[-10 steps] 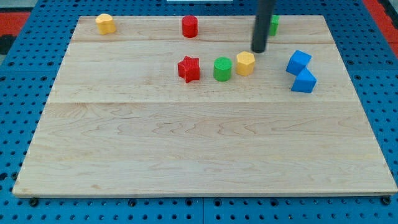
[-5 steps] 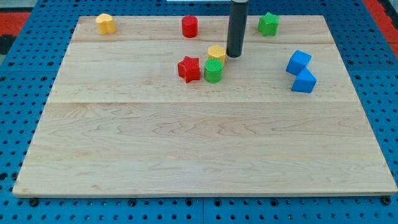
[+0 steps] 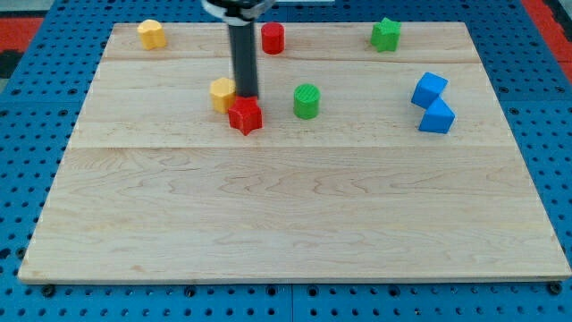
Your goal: Move the yellow hexagon towards the center left
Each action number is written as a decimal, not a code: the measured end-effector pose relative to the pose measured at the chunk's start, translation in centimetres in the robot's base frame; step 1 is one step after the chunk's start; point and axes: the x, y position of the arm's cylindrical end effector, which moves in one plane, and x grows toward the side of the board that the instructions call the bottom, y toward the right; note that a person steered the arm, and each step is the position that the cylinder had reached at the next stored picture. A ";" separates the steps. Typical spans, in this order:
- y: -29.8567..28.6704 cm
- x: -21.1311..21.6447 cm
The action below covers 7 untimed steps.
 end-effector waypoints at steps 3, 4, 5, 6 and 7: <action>-9.5 -3.7; -12.9 -2.4; -4.4 -4.1; -3.2 -1.6; -8.5 1.3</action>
